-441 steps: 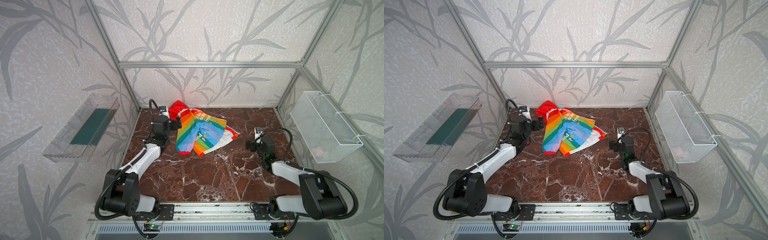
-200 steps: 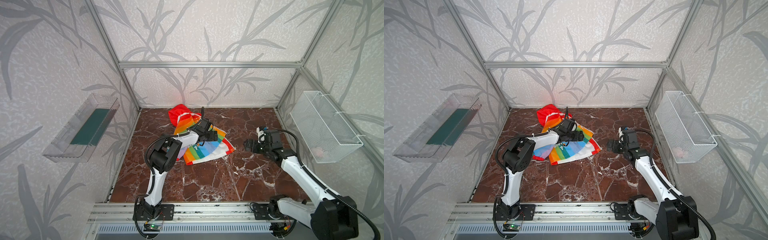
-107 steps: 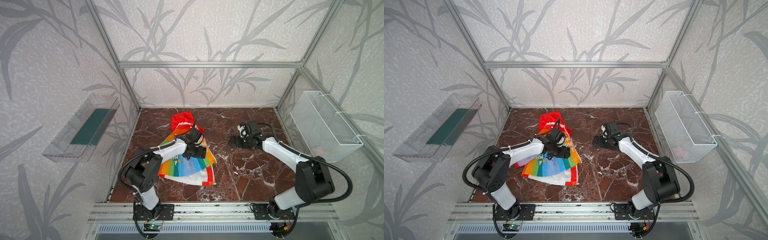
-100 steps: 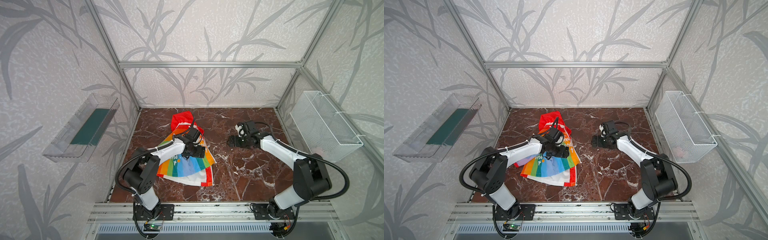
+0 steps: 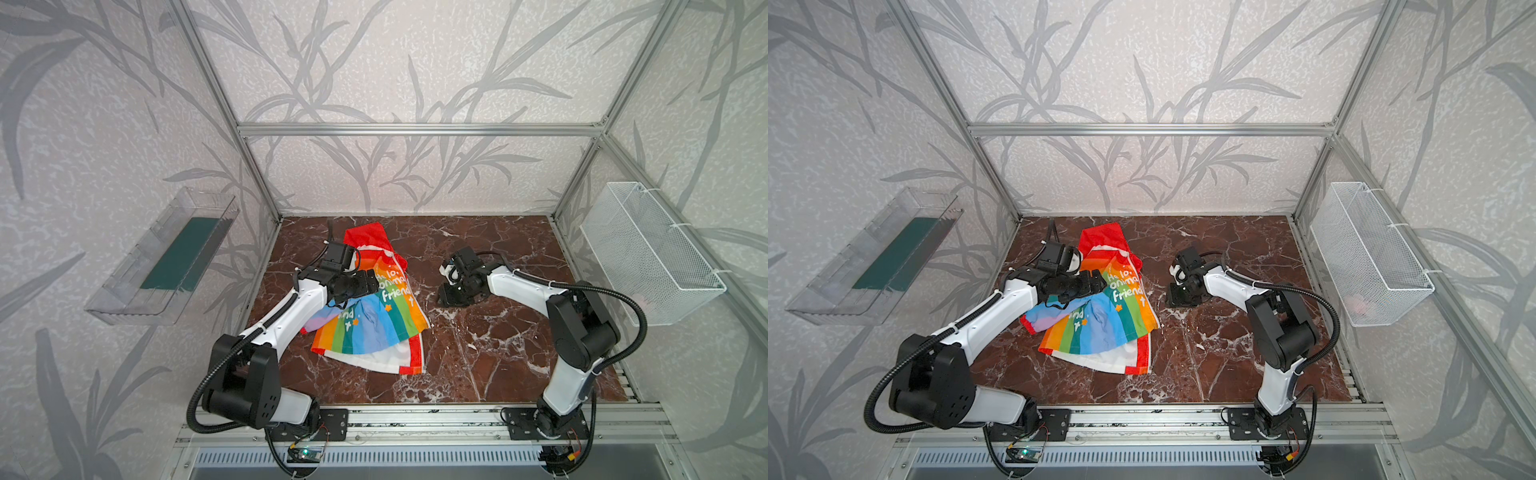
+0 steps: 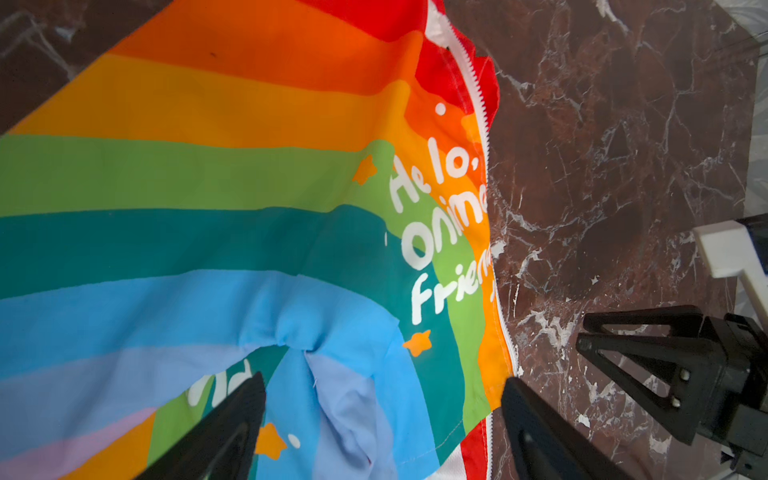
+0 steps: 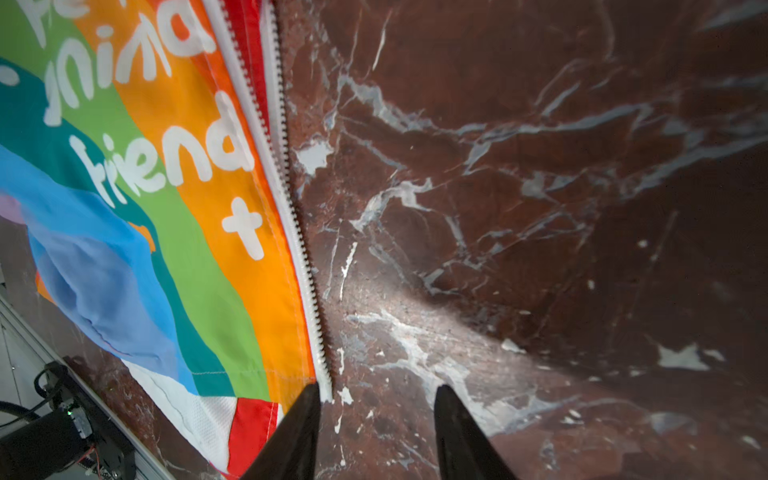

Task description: Zip up the jacket

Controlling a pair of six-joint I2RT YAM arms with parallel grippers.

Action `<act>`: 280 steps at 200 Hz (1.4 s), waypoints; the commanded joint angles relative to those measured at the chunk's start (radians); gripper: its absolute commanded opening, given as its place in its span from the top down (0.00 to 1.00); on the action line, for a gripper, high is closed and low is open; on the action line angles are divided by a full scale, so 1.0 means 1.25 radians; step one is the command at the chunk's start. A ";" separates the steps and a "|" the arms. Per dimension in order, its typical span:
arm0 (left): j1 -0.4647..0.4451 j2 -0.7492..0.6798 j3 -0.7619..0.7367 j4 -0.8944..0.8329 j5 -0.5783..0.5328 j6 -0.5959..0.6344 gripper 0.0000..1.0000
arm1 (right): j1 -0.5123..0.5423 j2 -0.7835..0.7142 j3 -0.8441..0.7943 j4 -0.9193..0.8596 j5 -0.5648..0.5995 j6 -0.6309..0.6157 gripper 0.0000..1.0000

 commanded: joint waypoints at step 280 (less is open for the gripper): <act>-0.167 0.381 0.168 0.060 0.140 -0.045 0.13 | -0.013 -0.087 0.070 -0.231 0.110 -0.079 1.00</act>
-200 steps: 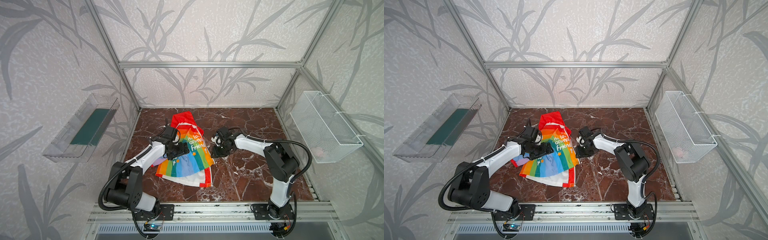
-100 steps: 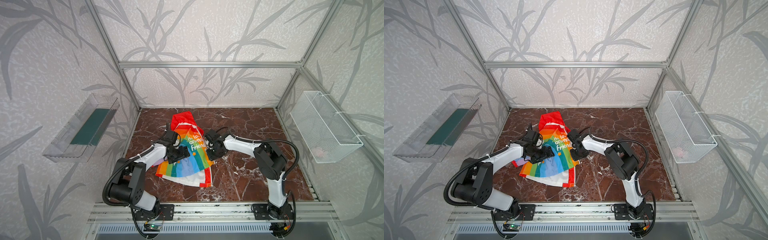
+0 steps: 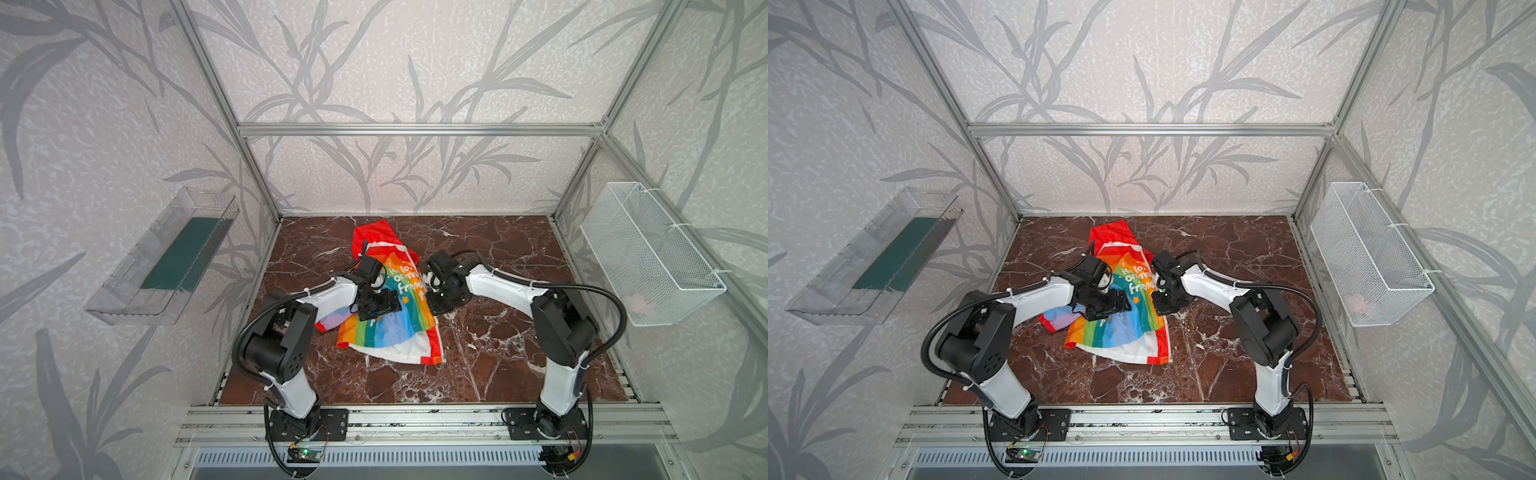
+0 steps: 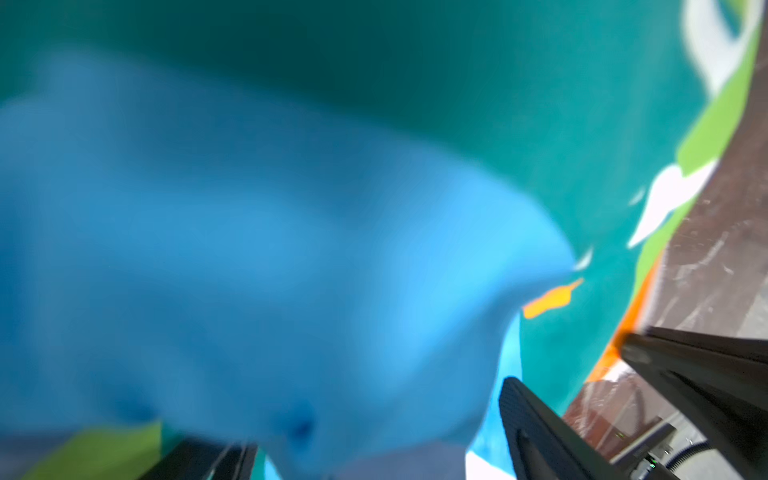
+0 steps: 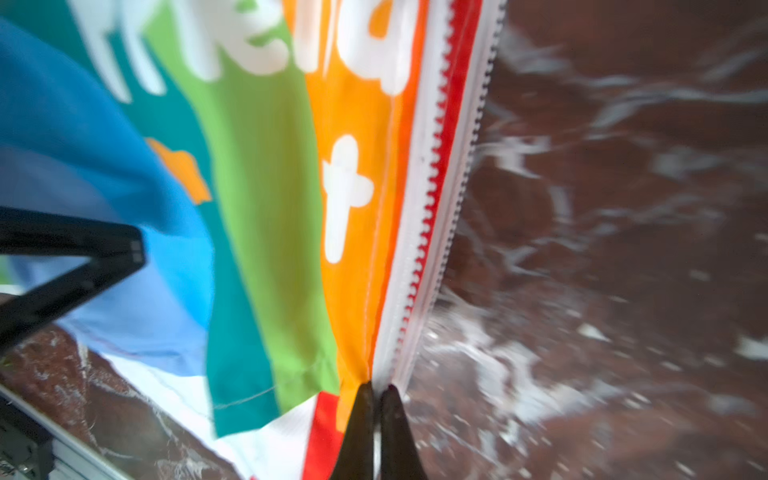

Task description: Zip up the jacket

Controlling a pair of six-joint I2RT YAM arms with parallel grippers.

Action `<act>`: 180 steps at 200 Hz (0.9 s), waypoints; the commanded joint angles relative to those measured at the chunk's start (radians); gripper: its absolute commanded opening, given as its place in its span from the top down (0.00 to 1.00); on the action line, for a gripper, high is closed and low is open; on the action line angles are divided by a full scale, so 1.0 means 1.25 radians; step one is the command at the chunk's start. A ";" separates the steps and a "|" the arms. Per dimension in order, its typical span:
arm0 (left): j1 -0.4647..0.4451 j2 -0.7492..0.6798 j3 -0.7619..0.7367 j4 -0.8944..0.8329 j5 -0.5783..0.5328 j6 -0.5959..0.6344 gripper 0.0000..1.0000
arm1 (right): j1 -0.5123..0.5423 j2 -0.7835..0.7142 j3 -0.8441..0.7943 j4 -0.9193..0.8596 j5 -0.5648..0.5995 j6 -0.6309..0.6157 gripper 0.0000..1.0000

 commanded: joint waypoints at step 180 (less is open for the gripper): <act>-0.090 -0.278 -0.326 0.754 0.333 -0.463 0.20 | -0.093 -0.242 -0.278 0.452 -0.486 0.238 1.00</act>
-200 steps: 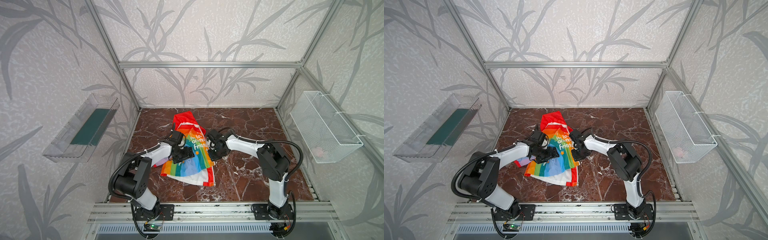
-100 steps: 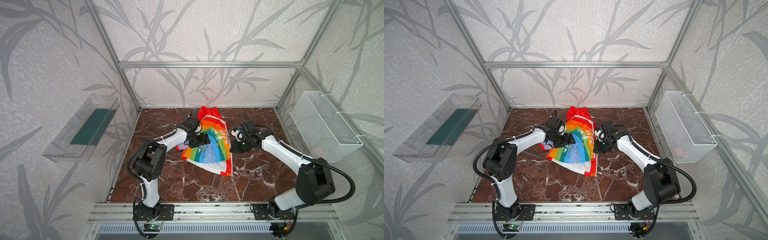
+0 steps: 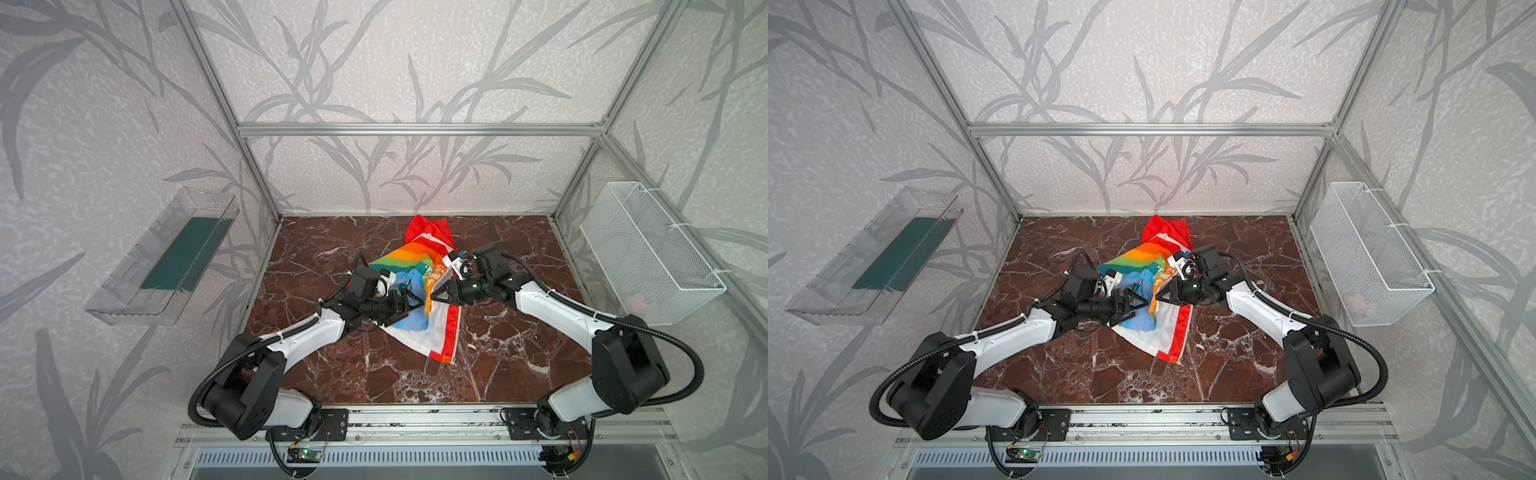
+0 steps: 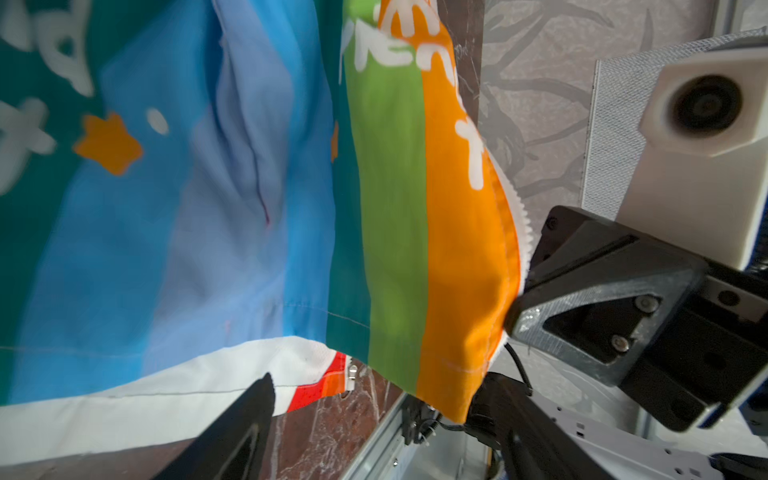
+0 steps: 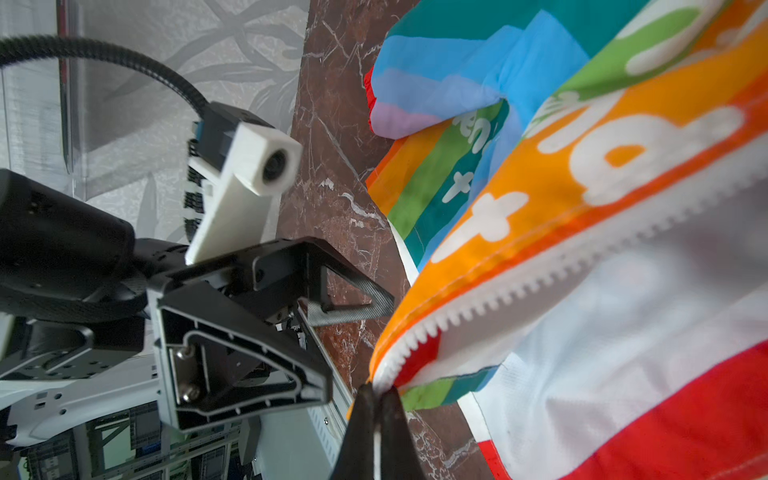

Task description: Zip up the jacket

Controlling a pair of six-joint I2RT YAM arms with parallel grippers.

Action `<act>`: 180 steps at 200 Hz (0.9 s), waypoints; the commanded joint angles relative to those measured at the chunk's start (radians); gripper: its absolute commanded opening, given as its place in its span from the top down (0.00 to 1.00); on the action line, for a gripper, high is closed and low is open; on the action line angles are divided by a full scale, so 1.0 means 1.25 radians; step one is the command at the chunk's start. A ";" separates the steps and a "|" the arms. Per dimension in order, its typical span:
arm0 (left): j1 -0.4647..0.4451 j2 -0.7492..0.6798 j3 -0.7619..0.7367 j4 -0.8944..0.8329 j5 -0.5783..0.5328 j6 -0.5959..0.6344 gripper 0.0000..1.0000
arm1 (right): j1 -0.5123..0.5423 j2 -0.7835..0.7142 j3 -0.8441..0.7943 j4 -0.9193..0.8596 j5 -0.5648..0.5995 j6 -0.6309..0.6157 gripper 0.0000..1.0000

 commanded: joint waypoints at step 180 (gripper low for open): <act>-0.048 0.114 -0.087 0.555 0.060 -0.269 0.67 | -0.001 0.017 0.004 0.000 0.035 0.004 1.00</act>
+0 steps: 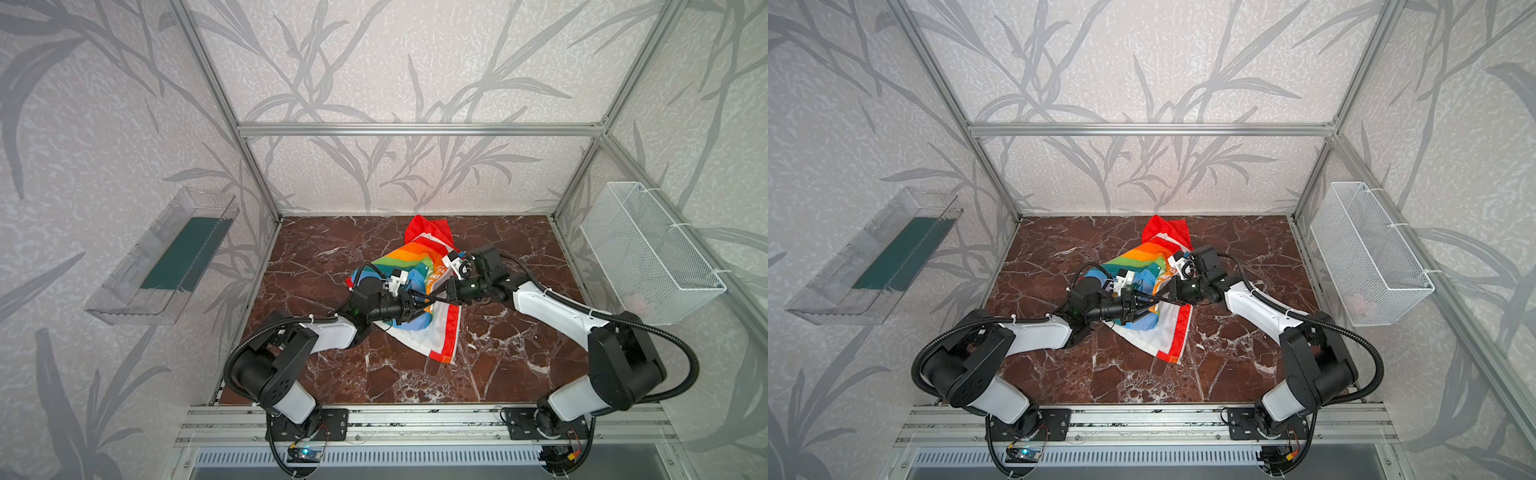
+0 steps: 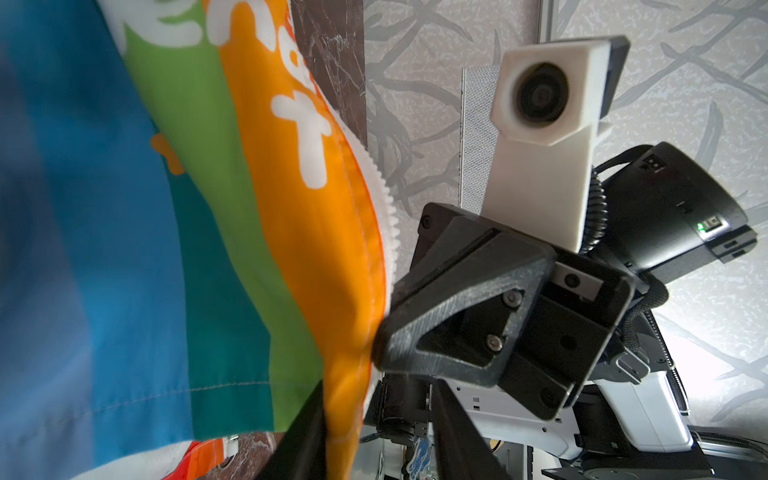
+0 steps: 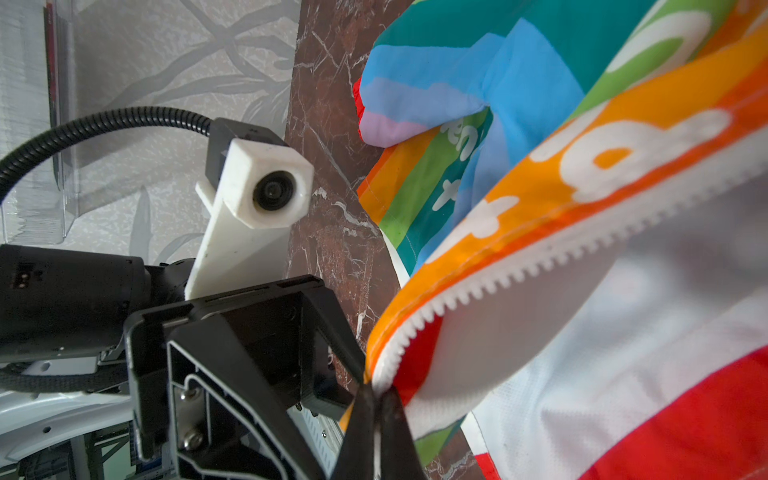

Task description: Zip up the jacket

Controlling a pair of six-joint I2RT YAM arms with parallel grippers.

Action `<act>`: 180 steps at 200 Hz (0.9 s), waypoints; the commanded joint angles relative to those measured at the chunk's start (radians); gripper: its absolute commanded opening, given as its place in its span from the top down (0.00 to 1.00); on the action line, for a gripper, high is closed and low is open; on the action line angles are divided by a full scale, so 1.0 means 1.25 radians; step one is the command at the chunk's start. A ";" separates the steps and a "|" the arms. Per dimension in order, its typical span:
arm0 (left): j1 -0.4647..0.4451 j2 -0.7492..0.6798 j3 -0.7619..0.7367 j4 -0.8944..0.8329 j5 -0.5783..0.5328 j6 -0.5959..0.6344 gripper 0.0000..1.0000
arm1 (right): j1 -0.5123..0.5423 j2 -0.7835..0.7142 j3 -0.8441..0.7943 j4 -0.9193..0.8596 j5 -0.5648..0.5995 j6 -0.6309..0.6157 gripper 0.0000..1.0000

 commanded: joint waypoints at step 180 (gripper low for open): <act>-0.009 -0.041 -0.011 -0.072 -0.023 0.032 0.97 | -0.013 -0.010 0.007 -0.027 0.009 -0.016 1.00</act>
